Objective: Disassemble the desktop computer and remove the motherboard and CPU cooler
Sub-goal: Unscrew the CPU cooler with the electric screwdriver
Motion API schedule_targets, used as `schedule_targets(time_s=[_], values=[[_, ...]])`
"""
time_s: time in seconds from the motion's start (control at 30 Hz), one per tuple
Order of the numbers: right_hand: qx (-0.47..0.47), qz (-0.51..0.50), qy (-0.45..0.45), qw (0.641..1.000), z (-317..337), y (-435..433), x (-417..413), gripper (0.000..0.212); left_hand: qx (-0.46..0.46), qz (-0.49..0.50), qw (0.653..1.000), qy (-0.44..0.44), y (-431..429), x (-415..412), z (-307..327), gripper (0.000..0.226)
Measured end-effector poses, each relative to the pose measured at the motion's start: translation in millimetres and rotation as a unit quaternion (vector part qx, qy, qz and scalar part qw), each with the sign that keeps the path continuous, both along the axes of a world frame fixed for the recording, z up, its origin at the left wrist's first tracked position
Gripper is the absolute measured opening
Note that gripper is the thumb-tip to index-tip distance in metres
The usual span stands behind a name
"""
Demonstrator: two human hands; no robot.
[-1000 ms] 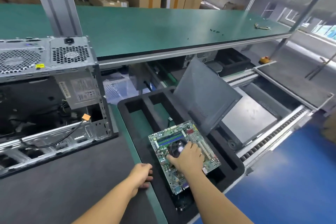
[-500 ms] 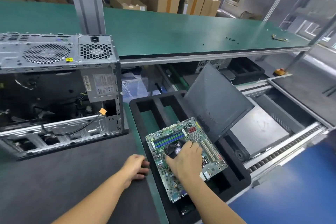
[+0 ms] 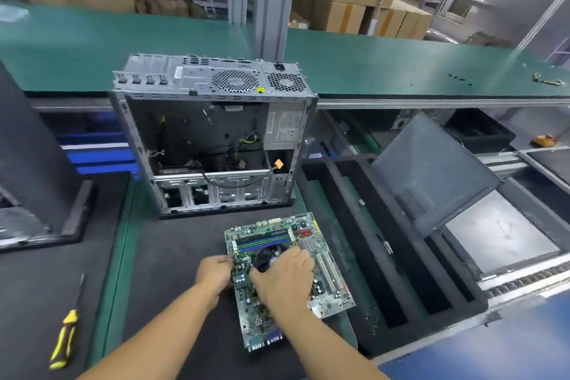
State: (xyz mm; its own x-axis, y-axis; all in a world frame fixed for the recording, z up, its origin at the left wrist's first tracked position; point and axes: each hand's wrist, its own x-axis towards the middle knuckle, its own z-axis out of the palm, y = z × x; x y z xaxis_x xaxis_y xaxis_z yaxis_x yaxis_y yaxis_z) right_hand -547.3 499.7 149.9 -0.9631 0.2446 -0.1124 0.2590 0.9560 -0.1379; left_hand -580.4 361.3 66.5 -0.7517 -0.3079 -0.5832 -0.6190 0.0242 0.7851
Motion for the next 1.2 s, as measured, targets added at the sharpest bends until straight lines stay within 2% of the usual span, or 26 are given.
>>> schedule_targets(time_s=[0.27,0.47,0.67,0.8,0.93,1.0,1.2], values=[[-0.014,0.030,-0.044,0.998,-28,-78,49,0.085,-0.112,-0.007,0.992,-0.051,-89,48,-10,0.019],[-0.021,0.008,-0.031,0.999,-24,-83,46,0.085,-0.158,-0.015,0.987,-0.019,-88,48,-9,0.018],[-0.030,0.021,-0.064,0.997,-27,-81,42,0.090,-0.252,-0.064,0.965,-0.045,-90,26,-4,0.022],[-0.049,0.084,-0.124,0.988,-21,-52,5,0.083,-0.219,-0.055,0.974,-0.014,-90,3,2,0.019],[-0.150,0.088,-0.125,0.977,-14,-15,-40,0.043,-0.176,-0.015,0.984,-0.024,-93,-6,0,0.017],[-0.193,0.066,-0.138,0.969,-18,-3,-55,0.033,-0.133,-0.003,0.990,-0.036,-97,-8,-3,0.015],[-0.179,0.110,-0.171,0.963,-31,3,-73,0.033,-0.069,-0.012,0.997,-0.032,-109,-1,-5,0.016]])
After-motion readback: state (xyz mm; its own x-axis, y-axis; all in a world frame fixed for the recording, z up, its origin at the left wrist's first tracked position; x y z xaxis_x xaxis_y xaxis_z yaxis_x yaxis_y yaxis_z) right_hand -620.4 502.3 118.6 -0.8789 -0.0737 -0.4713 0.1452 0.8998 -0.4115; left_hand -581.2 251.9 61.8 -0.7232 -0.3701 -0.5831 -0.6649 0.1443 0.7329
